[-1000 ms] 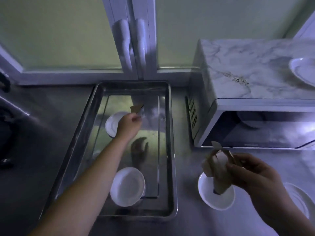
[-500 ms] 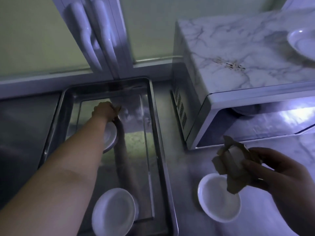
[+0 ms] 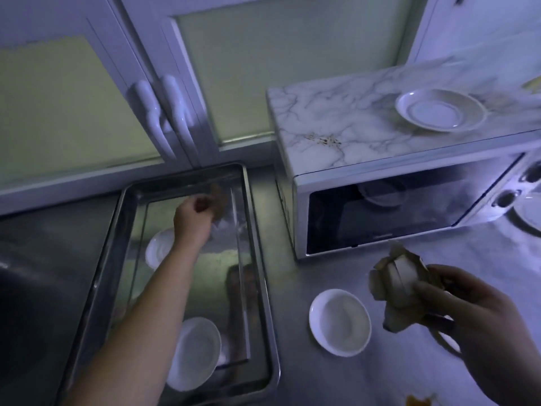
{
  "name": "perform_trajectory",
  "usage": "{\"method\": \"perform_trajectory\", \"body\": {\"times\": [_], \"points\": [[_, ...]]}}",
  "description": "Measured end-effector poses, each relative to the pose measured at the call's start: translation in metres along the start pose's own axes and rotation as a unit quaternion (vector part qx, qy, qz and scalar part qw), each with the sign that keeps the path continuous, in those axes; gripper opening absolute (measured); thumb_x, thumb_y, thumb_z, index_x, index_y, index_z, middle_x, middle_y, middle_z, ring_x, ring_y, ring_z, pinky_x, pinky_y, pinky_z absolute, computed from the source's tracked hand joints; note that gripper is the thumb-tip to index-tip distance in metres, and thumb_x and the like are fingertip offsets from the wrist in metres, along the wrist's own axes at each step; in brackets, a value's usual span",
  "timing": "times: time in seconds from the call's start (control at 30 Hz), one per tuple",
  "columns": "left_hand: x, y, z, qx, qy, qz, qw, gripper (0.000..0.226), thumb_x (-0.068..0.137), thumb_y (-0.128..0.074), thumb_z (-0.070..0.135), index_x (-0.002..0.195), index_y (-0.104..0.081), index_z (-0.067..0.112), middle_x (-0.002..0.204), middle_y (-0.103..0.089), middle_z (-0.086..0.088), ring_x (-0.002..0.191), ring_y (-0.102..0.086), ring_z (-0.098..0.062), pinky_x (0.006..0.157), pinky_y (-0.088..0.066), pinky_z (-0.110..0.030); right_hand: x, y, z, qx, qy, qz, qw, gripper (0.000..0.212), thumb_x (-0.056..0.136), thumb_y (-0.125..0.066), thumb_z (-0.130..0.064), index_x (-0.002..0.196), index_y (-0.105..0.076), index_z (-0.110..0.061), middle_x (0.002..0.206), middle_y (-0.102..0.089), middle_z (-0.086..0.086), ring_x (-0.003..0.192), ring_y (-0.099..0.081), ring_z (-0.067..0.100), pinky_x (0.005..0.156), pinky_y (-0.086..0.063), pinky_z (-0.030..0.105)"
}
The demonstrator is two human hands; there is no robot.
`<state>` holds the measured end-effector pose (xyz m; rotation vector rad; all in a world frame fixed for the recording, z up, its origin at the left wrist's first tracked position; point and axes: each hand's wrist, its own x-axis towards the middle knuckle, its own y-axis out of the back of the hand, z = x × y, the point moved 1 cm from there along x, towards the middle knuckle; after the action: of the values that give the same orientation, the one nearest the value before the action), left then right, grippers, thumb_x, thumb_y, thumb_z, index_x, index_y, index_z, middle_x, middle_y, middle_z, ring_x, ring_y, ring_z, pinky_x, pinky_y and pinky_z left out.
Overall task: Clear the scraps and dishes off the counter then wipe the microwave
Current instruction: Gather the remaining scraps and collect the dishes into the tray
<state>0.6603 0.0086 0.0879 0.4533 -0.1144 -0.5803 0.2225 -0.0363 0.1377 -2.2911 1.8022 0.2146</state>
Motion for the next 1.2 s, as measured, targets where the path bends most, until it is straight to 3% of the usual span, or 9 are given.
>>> {"method": "perform_trajectory", "body": {"times": [0.1,0.2,0.33,0.47,0.53,0.63,0.8,1.03,1.2], "points": [[-0.108,-0.013,0.036,-0.136,0.015,-0.04,0.99,0.025,0.082,-0.069,-0.003,0.083,-0.069,0.022,0.08,-0.075,-0.001,0.073,-0.068,-0.018,0.061,-0.052,-0.024,-0.024,0.025,-0.009,0.025,-0.003,-0.025,0.999,0.022,0.074,-0.068,-0.003,0.094,-0.072,0.003,0.085,-0.071,0.029,0.068,-0.07,0.046,0.054,-0.06,0.035],[-0.225,-0.05,0.074,-0.213,0.042,-0.106,0.97,0.029,0.085,-0.066,-0.007,0.096,-0.069,0.019,0.084,-0.077,0.002,0.067,-0.067,-0.006,0.055,-0.048,-0.015,-0.056,0.062,-0.014,0.049,-0.014,-0.061,0.997,0.012,0.079,-0.067,0.003,0.09,-0.071,0.003,0.088,-0.069,0.031,0.072,-0.07,0.048,0.064,-0.061,0.05],[-0.371,-0.119,0.13,-0.242,0.065,-0.216,0.944,0.033,0.086,-0.066,-0.007,0.106,-0.068,0.018,0.093,-0.077,-0.004,0.075,-0.069,-0.009,0.06,-0.051,-0.016,-0.091,0.139,-0.018,0.09,-0.016,-0.065,0.994,0.013,0.072,-0.074,-0.002,0.084,-0.074,-0.007,0.083,-0.067,0.018,0.074,-0.069,0.032,0.069,-0.059,0.041],[-0.482,-0.183,0.172,-0.212,0.06,-0.31,0.925,0.037,0.086,-0.065,-0.008,0.108,-0.07,0.022,0.092,-0.077,-0.005,0.079,-0.072,-0.015,0.062,-0.056,-0.023,-0.117,0.232,-0.013,0.127,0.002,-0.038,0.991,0.016,0.075,-0.073,0.007,0.085,-0.074,-0.006,0.08,-0.072,0.022,0.072,-0.072,0.036,0.066,-0.06,0.038],[-0.521,-0.209,0.186,-0.192,0.055,-0.359,0.912,0.039,0.087,-0.063,-0.01,0.111,-0.07,0.02,0.093,-0.077,-0.007,0.084,-0.073,-0.019,0.072,-0.06,-0.032,-0.129,0.276,-0.007,0.139,0.005,-0.008,0.99,0.019,0.077,-0.07,0.011,0.085,-0.074,-0.006,0.076,-0.072,0.017,0.068,-0.071,0.031,0.064,-0.058,0.034],[-0.569,-0.25,0.201,-0.187,0.07,-0.435,0.878,0.043,0.085,-0.062,-0.016,0.114,-0.067,0.015,0.099,-0.077,-0.011,0.086,-0.073,-0.016,0.074,-0.06,-0.027,-0.148,0.335,0.003,0.144,-0.002,0.051,0.988,0.019,0.072,-0.075,-0.001,0.085,-0.076,-0.014,0.077,-0.072,0.013,0.072,-0.068,0.027,0.071,-0.053,0.04],[-0.646,-0.322,0.218,-0.127,0.075,-0.6,0.786,0.042,0.085,-0.063,-0.013,0.121,-0.069,0.009,0.112,-0.073,-0.017,0.103,-0.069,-0.029,0.087,-0.057,-0.037,-0.192,0.436,0.026,0.183,-0.016,0.177,0.967,0.024,0.083,-0.067,0.012,0.086,-0.074,-0.01,0.086,-0.071,0.016,0.079,-0.063,0.026,0.076,-0.049,0.043],[-0.726,-0.401,0.239,-0.072,0.099,-0.704,0.7,0.027,0.096,-0.056,0.013,0.116,-0.073,0.015,0.118,-0.071,-0.017,0.11,-0.068,-0.032,0.099,-0.052,-0.047,-0.25,0.534,0.045,0.222,0.002,0.32,0.921,0.019,0.085,-0.066,0.012,0.088,-0.072,-0.006,0.083,-0.072,0.014,0.068,-0.067,0.019,0.053,-0.054,0.027],[-0.756,-0.448,0.246,-0.02,0.046,-0.739,0.672,0.038,0.074,-0.081,0.019,0.111,-0.074,0.02,0.111,-0.073,-0.012,0.105,-0.07,-0.034,0.088,-0.058,-0.047,-0.26,0.571,0.052,0.18,0.028,0.418,0.89,0.018,0.083,-0.068,0.012,0.088,-0.072,-0.005,0.091,-0.071,0.024,0.081,-0.066,0.029,0.077,-0.055,0.052]]}}
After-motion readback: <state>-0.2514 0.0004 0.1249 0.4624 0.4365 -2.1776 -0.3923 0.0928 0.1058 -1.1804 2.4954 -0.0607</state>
